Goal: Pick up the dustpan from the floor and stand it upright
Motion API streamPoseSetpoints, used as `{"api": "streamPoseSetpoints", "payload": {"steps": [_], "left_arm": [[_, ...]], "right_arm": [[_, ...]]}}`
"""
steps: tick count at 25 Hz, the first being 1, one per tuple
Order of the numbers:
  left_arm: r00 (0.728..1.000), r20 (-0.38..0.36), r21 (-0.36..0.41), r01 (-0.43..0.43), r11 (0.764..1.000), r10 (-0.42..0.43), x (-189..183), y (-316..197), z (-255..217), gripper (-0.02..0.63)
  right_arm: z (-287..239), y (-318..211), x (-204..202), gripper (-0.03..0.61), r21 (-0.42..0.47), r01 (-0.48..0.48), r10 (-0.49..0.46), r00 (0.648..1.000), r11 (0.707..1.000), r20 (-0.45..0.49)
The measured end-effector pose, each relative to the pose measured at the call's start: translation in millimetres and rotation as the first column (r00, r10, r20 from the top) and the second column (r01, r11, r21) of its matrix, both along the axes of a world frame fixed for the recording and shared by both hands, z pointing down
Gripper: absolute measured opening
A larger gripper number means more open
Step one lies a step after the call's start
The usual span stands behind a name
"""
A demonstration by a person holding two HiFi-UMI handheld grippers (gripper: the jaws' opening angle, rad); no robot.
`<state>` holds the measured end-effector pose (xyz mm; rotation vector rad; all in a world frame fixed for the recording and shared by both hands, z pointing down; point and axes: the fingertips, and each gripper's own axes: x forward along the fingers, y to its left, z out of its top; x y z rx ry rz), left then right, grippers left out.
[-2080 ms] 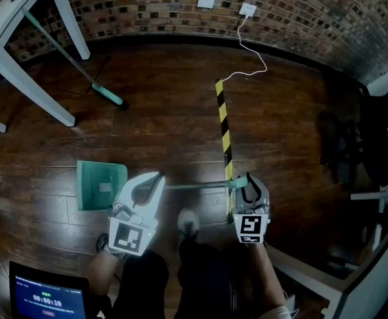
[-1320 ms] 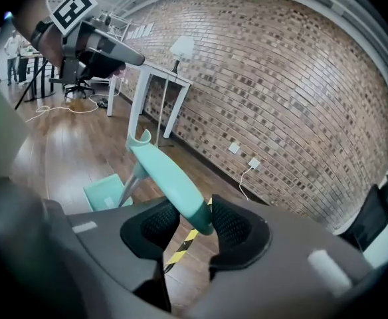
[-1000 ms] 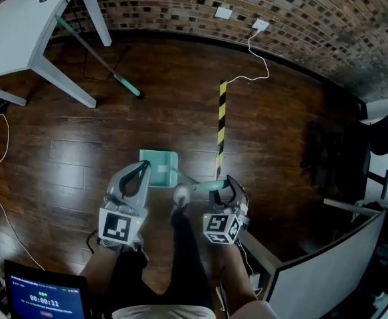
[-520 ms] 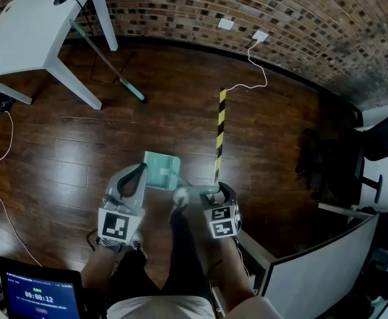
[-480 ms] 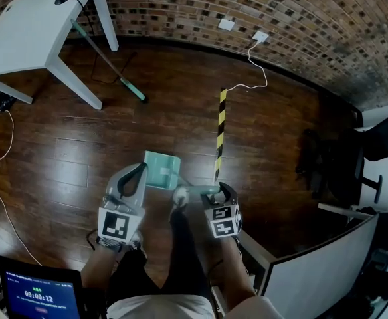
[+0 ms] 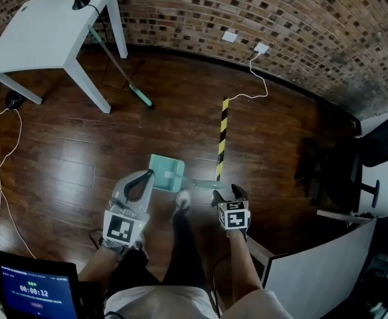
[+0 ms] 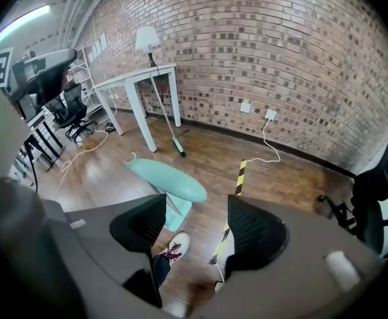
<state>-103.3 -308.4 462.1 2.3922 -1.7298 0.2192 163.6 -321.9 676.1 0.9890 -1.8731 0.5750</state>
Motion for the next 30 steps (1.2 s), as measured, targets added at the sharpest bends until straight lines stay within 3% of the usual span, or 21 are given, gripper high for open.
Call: {"api": "streamPoseSetpoints", "payload": {"steps": [3, 6, 13, 16, 21, 25, 30], "left_arm": [[1.000, 0.014, 0.000, 0.004, 1.000, -0.004, -4.5, 18.4, -18.9, 0.002], [1.000, 0.006, 0.054, 0.029, 0.998, -0.030, -13.3, 40.0, -41.2, 0.002], [0.999, -0.034, 0.140, 0.026, 0.990, -0.022, -42.3, 108.0, -102.2, 0.002], [0.999, -0.035, 0.163, 0.046, 0.985, -0.041, -66.2, 135.7, -131.8, 0.002], [0.997, -0.023, 0.220, 0.075, 0.973, -0.071, -91.1, 164.3, -183.5, 0.002], [0.993, -0.002, 0.233, 0.115, 0.966, -0.118, -97.8, 186.6, -204.4, 0.002], [0.992, 0.002, 0.230, 0.125, 0.965, -0.129, -75.8, 192.9, -217.5, 0.002]], "right_arm": [[-28.5, 4.6, 6.9, 0.290, 0.044, -0.077, 0.076, 0.997, 0.996, 0.018], [-65.6, 21.9, 11.6, 0.288, 0.111, -0.169, 0.163, 0.985, 0.979, 0.055], [-174.1, 68.1, -1.9, 0.241, 0.281, -0.344, 0.296, 0.934, 0.896, 0.202], [-227.4, 91.5, -24.7, 0.199, 0.356, -0.348, 0.266, 0.929, 0.867, 0.258], [-316.5, 121.7, -50.8, 0.021, 0.501, -0.341, 0.183, 0.923, 0.796, 0.337], [-365.2, 140.9, -65.4, 0.014, 0.546, -0.330, 0.095, 0.906, 0.770, 0.413], [-408.6, 157.1, -67.5, 0.014, 0.601, -0.304, 0.008, 0.897, 0.739, 0.443]]}}
